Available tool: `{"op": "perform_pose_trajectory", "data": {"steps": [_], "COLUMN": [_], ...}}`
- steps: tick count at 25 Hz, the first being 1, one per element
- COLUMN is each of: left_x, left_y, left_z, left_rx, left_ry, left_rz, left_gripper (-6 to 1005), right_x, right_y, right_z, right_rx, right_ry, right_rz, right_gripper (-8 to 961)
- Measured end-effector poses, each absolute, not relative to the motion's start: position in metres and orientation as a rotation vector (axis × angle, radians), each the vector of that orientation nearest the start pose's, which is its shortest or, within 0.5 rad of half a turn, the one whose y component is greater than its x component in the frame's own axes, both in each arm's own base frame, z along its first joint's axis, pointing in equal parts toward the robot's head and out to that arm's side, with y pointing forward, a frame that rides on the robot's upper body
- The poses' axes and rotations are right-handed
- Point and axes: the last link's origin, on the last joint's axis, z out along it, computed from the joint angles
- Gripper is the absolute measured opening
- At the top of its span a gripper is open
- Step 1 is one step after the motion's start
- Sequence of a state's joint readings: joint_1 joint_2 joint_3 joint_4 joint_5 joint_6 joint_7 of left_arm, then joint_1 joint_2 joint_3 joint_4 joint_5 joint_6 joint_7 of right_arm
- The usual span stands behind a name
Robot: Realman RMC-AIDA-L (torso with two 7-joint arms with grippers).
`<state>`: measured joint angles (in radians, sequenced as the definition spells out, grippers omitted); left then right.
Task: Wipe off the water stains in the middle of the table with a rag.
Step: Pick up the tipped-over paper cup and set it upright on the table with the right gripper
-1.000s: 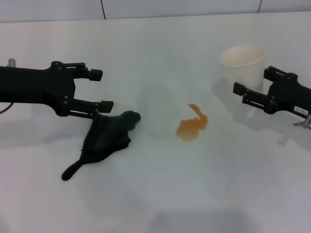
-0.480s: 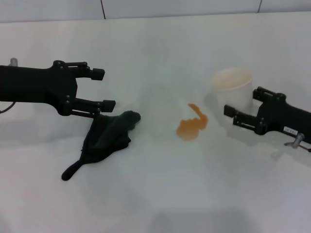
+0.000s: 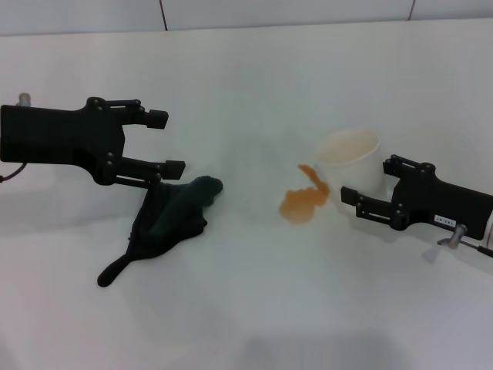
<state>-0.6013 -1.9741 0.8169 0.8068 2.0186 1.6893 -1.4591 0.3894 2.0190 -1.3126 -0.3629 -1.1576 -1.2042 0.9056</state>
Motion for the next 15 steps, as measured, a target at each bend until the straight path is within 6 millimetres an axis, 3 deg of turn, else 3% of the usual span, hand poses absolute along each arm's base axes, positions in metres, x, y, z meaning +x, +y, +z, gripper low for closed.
{"op": "perform_pose_trajectory", "data": {"steps": [15], "left_x": [-0.231], "left_y": [0.351], "left_z": [0.045], "left_rx": [-2.921], "left_ry": [-0.341], "left_rz": [-0.505], "left_gripper": [825], "right_x": [0.316], "right_y": [0.316], "right_z": [-0.038], "right_rx": [-2.355], "right_ry": [0.619], "right_rz": [0.665], "right_gripper": [739]}}
